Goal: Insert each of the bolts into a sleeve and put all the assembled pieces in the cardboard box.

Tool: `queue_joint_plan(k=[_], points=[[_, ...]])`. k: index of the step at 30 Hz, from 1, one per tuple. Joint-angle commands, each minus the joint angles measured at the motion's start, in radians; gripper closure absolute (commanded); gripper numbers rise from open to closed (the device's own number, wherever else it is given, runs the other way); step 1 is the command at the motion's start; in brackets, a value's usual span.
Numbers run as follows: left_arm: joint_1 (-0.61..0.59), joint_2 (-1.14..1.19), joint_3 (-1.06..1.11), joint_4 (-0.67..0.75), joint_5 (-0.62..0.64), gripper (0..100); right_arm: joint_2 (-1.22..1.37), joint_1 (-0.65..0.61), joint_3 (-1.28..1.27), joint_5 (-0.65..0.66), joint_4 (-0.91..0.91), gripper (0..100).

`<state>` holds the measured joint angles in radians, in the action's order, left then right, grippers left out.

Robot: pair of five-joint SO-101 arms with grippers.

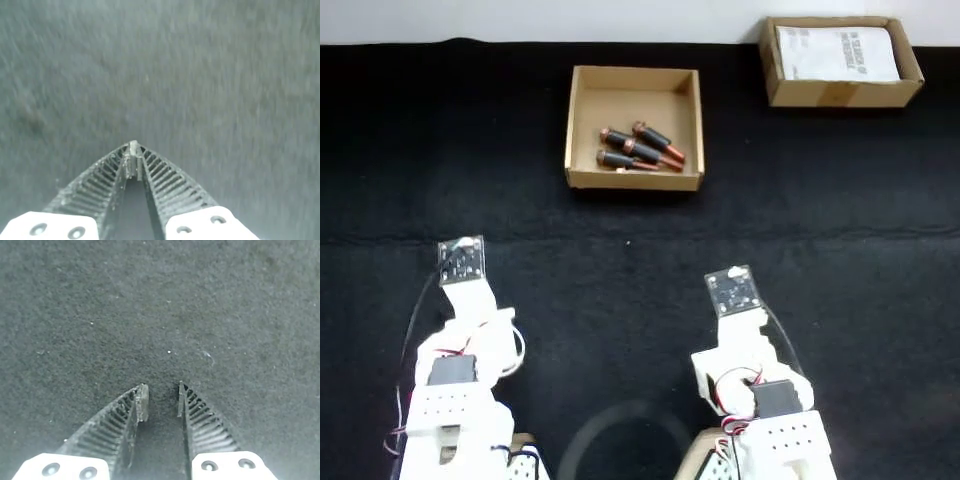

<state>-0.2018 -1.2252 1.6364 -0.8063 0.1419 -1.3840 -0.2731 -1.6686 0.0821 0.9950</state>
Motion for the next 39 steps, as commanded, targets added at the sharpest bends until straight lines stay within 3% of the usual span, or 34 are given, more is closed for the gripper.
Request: queue_joint_plan(k=[1,6,12,15,36,39], points=[[0.012,-0.124,-0.033,-0.219,-0.006,99,-0.001,0.048,-0.047,-0.005,0.051,90.8],[0.012,-0.338,-0.004,-0.443,-0.002,99,-0.018,0.059,-0.047,-0.072,0.093,90.8],[0.012,-0.506,0.041,-0.483,0.000,99,-0.110,0.059,-0.058,-0.183,0.137,91.6],[0.012,-0.532,0.045,-0.491,0.000,99,-0.148,0.058,-0.062,-0.221,0.151,99.4],[0.013,-0.539,0.056,-0.493,-0.005,99,-0.180,0.056,-0.073,-0.218,0.156,99.2],[0.065,-0.539,0.056,-0.493,-0.005,99,-0.180,0.056,-0.073,-0.216,0.156,99.2]])
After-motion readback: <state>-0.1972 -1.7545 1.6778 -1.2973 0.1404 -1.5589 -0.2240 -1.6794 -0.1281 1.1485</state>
